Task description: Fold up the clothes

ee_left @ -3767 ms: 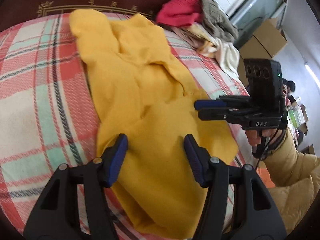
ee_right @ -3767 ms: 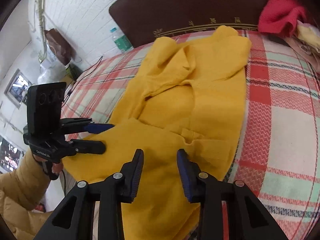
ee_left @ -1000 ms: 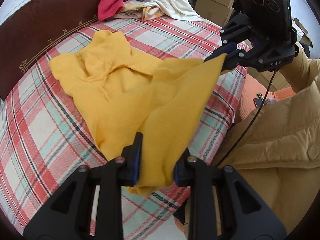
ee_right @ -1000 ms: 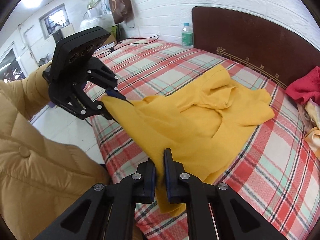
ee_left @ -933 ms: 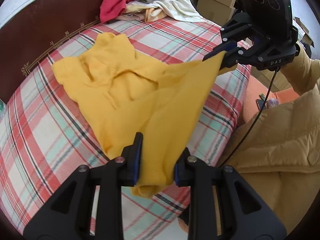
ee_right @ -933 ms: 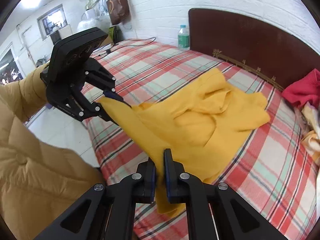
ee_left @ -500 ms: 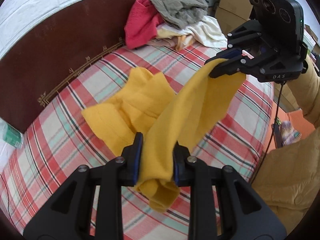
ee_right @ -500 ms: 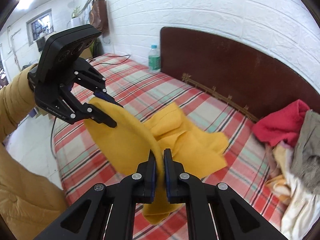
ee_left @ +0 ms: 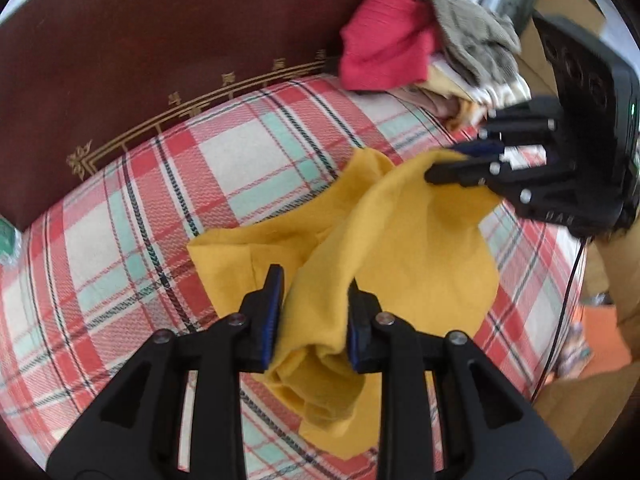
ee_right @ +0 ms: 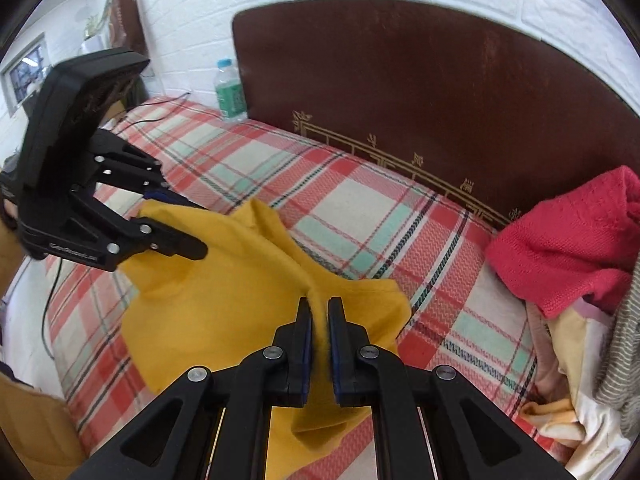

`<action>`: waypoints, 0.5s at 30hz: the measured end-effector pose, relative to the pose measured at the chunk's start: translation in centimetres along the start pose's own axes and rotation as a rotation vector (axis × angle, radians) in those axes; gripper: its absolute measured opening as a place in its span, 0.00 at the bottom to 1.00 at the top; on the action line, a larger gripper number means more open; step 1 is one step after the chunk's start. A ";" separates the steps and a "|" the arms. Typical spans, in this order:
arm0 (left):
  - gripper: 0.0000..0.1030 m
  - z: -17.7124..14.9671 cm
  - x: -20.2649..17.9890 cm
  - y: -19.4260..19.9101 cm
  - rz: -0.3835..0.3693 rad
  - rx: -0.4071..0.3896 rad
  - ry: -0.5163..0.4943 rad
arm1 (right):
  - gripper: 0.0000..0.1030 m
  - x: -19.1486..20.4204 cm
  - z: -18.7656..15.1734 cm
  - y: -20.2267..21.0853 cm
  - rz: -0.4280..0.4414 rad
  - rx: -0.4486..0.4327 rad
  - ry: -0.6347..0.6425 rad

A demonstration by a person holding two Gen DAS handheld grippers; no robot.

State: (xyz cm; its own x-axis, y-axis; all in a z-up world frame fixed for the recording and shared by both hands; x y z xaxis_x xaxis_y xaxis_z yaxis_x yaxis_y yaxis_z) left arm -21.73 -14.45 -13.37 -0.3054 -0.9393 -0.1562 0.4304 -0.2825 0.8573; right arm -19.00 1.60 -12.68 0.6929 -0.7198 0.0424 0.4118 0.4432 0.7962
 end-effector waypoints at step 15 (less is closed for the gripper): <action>0.44 -0.9 -1.4 0.1 0.033 -0.107 -0.039 | 0.09 -3.0 -0.1 -5.2 -0.059 0.029 -0.071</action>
State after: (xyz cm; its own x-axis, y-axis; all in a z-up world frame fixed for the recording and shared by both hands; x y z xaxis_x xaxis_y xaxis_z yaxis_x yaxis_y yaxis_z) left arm -20.44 -13.35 -13.50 -0.3210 -0.9409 -0.1078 0.5282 -0.2723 0.8042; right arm -23.13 1.53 -17.03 0.6238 -0.7807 0.0364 0.4325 0.3836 0.8160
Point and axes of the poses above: each gripper's, at about its wrist camera, not at the fingertips, and y roughly against the way its jaws point, x to its left, z to its top, the point moved 7 cm from there along -y, roughly the way its jaws point, and after that the axes turned 2 degrees about -x, right-handed, at the moved point
